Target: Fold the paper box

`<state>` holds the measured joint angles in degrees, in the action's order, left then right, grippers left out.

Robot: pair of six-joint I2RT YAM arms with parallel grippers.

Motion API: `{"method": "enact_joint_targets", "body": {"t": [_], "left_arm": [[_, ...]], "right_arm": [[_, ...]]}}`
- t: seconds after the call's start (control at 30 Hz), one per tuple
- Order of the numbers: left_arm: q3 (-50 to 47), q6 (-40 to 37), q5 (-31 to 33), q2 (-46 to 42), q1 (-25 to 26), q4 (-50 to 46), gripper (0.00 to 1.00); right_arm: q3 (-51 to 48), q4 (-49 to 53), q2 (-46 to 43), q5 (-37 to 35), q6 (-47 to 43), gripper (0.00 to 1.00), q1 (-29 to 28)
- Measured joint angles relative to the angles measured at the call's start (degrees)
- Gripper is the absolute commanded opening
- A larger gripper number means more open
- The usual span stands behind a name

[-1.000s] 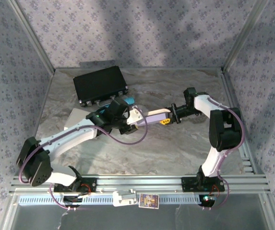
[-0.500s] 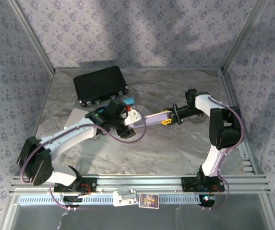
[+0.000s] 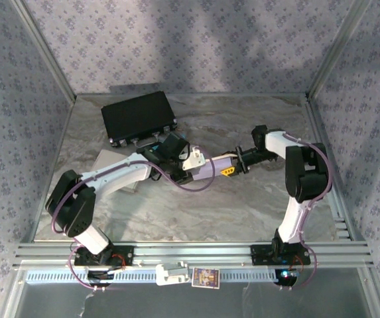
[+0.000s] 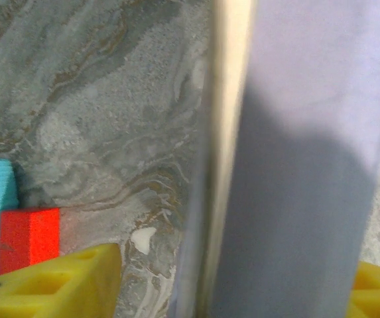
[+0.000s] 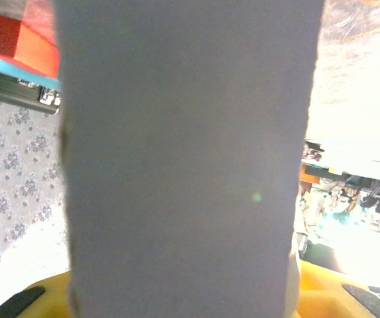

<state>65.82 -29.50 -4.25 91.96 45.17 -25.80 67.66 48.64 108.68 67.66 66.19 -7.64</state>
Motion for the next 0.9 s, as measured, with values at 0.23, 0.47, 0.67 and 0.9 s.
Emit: {"method": "enact_joint_targets", "body": {"t": [0.23,0.47,0.67,0.9], "left_arm": [[1.5,-0.3,-1.1,0.1,0.0,-5.0,0.52],[1.5,-0.2,-1.5,0.1,0.0,-8.3,0.5],[2.4,0.7,-2.8,0.1,-0.7,-9.9,0.41],[4.8,1.5,-4.7,0.4,-2.4,-10.8,0.39]], "right_arm": [[1.4,-0.4,3.1,-3.1,0.0,0.68,-0.9],[8.3,4.2,1.4,-9.6,-5.7,0.77,2.0],[10.4,11.0,-6.2,-15.6,-13.8,0.76,4.6],[11.2,14.1,-13.2,-26.8,-21.6,0.51,5.3]]}}
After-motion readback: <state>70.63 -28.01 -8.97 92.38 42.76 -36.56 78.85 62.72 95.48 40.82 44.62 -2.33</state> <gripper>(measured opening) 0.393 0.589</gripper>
